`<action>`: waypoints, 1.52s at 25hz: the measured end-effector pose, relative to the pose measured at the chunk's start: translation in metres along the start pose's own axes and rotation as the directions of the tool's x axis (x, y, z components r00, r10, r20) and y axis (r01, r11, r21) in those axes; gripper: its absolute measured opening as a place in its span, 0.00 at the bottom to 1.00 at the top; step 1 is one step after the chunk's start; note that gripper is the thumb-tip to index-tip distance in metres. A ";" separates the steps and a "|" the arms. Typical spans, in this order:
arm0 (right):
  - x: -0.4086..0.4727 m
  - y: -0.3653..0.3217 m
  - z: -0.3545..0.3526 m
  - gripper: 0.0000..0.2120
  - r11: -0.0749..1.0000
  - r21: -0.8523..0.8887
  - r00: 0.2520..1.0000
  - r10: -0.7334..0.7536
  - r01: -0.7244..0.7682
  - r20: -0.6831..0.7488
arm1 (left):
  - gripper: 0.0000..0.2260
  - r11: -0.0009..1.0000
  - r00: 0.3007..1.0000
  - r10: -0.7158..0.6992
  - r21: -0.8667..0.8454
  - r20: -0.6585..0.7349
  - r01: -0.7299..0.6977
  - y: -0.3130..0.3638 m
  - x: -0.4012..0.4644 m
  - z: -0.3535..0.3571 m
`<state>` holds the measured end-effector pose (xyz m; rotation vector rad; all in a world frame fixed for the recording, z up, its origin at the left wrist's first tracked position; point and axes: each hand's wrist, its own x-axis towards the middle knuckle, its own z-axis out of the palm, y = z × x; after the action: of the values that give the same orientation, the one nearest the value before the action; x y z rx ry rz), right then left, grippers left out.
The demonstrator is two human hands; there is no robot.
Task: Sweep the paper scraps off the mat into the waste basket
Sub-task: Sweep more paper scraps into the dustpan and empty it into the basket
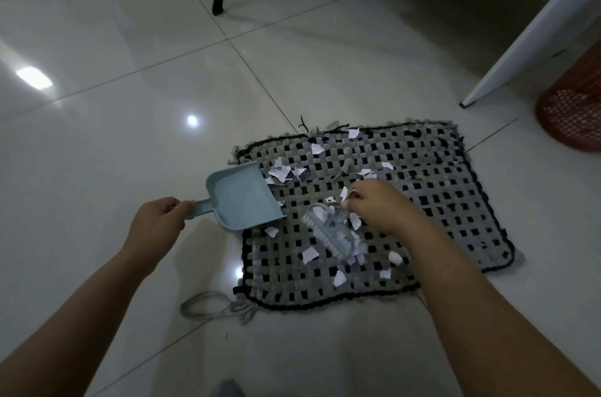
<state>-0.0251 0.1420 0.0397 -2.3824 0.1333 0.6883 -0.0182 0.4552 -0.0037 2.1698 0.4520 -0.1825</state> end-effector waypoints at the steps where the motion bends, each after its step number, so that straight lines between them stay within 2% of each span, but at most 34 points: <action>1: 0.000 0.000 -0.005 0.12 1.000 -0.016 0.999 -0.005 0.005 -0.043 | 0.14 1.000 1.000 0.013 0.020 -0.010 -0.013 -0.001 0.001 -0.002; 3: 0.000 -0.011 -0.004 0.13 0.998 0.034 0.994 -0.044 0.047 -0.102 | 0.14 0.997 0.998 0.044 0.069 -0.036 -0.042 -0.003 0.004 -0.010; 6: 0.005 -0.043 0.028 0.11 0.975 0.183 0.991 -0.110 0.122 -0.074 | 0.14 0.994 0.994 0.060 0.101 -0.089 -0.051 -0.010 0.010 -0.028; 8: 0.014 -0.055 0.057 0.11 0.966 0.214 0.989 -0.135 0.146 -0.066 | 0.13 0.992 0.991 0.050 0.118 -0.123 -0.035 -0.016 0.013 -0.036; 11: 0.025 -0.037 0.062 0.10 0.964 0.266 0.995 -0.004 0.030 -0.098 | 0.14 0.986 0.991 0.038 0.163 -0.125 -0.017 -0.022 0.013 -0.038; 13: 0.026 -0.019 0.046 0.12 0.967 0.253 0.984 0.059 -0.014 -0.169 | 0.13 0.986 0.994 0.028 0.169 -0.109 -0.009 -0.023 0.014 -0.037; 16: 0.027 -0.019 0.024 0.15 0.975 0.218 0.954 0.025 0.043 -0.300 | 0.13 0.986 0.996 0.033 0.168 -0.084 -0.019 -0.021 0.015 -0.033; 21: 0.062 -0.074 0.037 0.18 0.962 0.229 0.953 -0.076 0.147 -0.292 | 0.15 0.982 0.997 0.057 0.181 -0.051 -0.047 -0.018 0.018 -0.026; 24: 0.073 -0.070 0.046 0.21 0.955 0.296 0.936 0.085 0.021 -0.342 | 0.16 0.978 0.994 0.093 0.193 -0.054 -0.081 -0.018 0.020 -0.027; 27: 0.055 -0.036 0.035 0.20 0.907 0.407 0.864 0.287 -0.106 -0.414 | 0.15 0.964 0.989 0.137 0.238 -0.048 -0.122 -0.014 0.023 -0.027; 29: 0.036 -0.011 0.026 0.22 0.888 0.436 0.822 0.353 -0.144 -0.447 | 0.14 0.947 0.983 0.179 0.280 -0.050 -0.158 -0.009 0.023 -0.026; 32: 0.019 0.012 0.019 0.23 0.909 0.394 0.795 0.335 -0.133 -0.505 | 0.14 0.926 0.977 0.206 0.333 -0.046 -0.180 -0.002 0.021 -0.028; 35: 0.005 0.020 -0.005 0.20 0.941 0.337 0.786 0.231 -0.031 -0.573 | 0.14 0.930 0.982 0.186 0.327 -0.020 -0.169 0.005 0.016 -0.036; 38: -0.010 0.037 -0.037 0.18 0.977 0.204 0.757 0.180 -0.063 -0.629 | 0.13 0.932 0.982 0.162 0.313 0.095 -0.184 0.021 0.001 -0.029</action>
<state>-0.0273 0.0896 0.0484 -2.3538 0.6221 -0.1292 -0.0105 0.4678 0.0288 2.5009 0.1984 -0.2445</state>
